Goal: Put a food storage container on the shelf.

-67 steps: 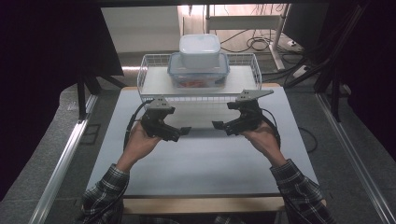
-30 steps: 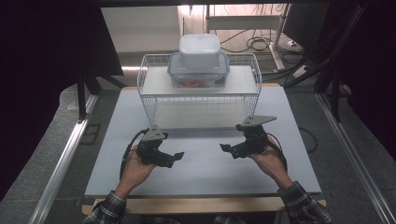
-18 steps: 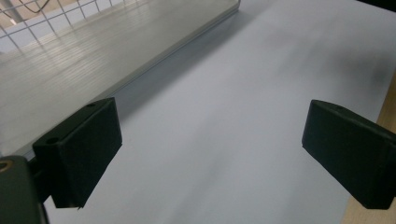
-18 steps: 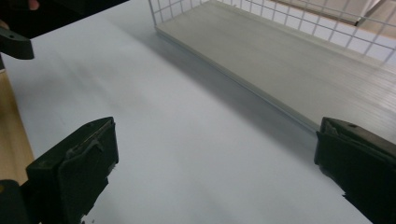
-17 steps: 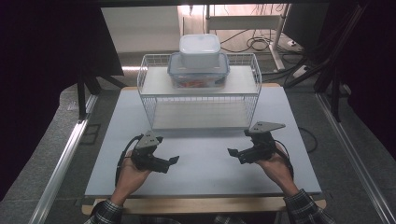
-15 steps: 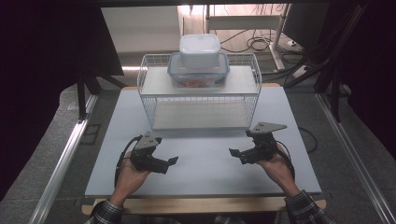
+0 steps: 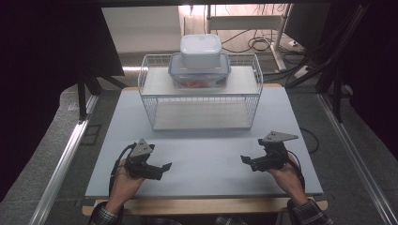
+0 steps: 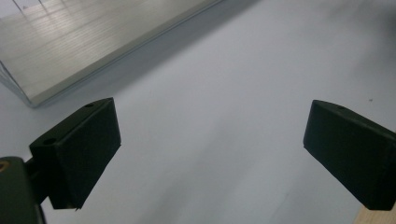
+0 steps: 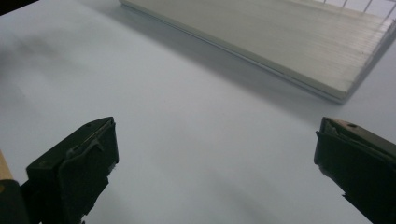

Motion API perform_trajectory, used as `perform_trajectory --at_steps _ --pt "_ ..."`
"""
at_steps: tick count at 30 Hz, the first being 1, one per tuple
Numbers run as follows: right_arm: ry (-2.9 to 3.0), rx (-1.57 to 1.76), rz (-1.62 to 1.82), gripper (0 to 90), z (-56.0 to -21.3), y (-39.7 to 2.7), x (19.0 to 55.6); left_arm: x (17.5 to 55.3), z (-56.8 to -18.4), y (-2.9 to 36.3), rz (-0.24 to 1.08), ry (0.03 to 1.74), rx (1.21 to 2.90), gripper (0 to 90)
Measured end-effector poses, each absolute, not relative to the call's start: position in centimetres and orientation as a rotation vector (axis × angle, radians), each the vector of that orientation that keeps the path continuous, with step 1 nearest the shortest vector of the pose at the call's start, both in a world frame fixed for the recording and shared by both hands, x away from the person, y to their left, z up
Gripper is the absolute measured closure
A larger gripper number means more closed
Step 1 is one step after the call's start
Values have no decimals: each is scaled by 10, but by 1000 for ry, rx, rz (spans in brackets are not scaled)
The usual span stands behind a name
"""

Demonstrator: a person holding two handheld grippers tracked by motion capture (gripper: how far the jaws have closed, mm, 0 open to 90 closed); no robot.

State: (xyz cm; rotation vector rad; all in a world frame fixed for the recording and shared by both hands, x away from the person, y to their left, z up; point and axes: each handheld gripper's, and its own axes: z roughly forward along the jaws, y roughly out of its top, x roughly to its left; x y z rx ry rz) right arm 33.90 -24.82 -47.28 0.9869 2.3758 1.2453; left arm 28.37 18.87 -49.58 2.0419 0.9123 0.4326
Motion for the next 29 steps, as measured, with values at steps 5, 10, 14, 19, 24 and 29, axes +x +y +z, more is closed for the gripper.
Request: perform_trajectory --at_steps 5,10,14,19,24,29 --pt "2371 1012 1240 0 -480 -256 336 280 -503 190 450 924 2065 32" --pt "2382 1025 1202 0 -489 -260 334 279 -512 190 469 933 2109 27" --pt "2398 1043 1172 0 -497 -264 333 281 -519 192 471 946 2117 25" --pt "2407 1077 1147 7 -505 -268 336 284 -526 193 448 967 2118 23" --pt "2447 1061 1081 8 -512 -264 337 288 -532 195 411 996 2133 20" --pt "2434 1063 1080 7 -514 -261 337 290 -531 201 366 1013 2042 6"
